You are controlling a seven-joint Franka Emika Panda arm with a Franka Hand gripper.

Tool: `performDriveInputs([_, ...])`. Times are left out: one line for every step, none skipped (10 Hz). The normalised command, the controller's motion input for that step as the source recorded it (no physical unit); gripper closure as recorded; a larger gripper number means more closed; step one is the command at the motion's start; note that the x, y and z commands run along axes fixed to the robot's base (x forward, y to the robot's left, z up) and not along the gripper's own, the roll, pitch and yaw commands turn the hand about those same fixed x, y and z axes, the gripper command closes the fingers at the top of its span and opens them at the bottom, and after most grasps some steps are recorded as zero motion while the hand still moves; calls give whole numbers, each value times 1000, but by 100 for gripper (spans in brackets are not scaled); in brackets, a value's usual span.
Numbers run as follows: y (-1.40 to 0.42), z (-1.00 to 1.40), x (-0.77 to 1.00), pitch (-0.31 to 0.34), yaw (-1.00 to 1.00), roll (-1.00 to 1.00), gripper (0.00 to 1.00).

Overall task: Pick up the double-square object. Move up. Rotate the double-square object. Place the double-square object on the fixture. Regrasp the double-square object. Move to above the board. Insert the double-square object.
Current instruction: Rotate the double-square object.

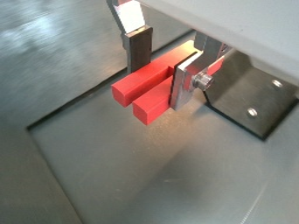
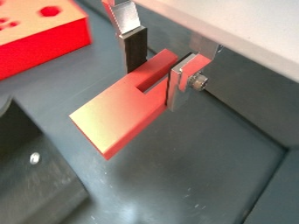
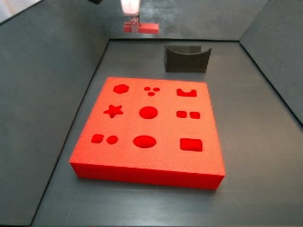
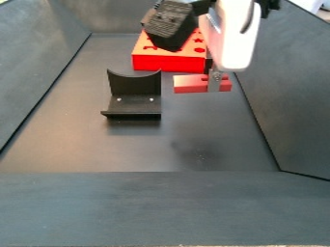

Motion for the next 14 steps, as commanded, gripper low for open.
performDriveInputs([19, -46, 11, -4, -1000, -12, 100])
performDriveInputs([19, -46, 11, -4, -1000, -13, 100])
performDriveInputs([19, -46, 11, -4, -1000, -14, 100])
performDriveInputs([18, -46, 10, -4, -1000, -14, 100])
performDriveInputs([19, -46, 10, -4, -1000, -15, 100])
performDriveInputs([18, -46, 10, -5, -1000, -16, 100])
performDriveInputs([19, -46, 10, -5, -1000, -17, 100])
performDriveInputs([19, -46, 10, -5, -1000, -18, 100])
performDriveInputs([19, -46, 10, -5, -1000, -19, 100])
performDriveInputs([18, -46, 10, -6, -1000, -21, 100])
performDriveInputs([19, -46, 9, -6, -1000, -22, 100])
performDriveInputs([18, -46, 9, -7, -1000, -24, 100])
performDriveInputs([19, -46, 9, -7, -1000, -25, 100])
performDriveInputs([19, -46, 9, -8, -1000, -28, 100])
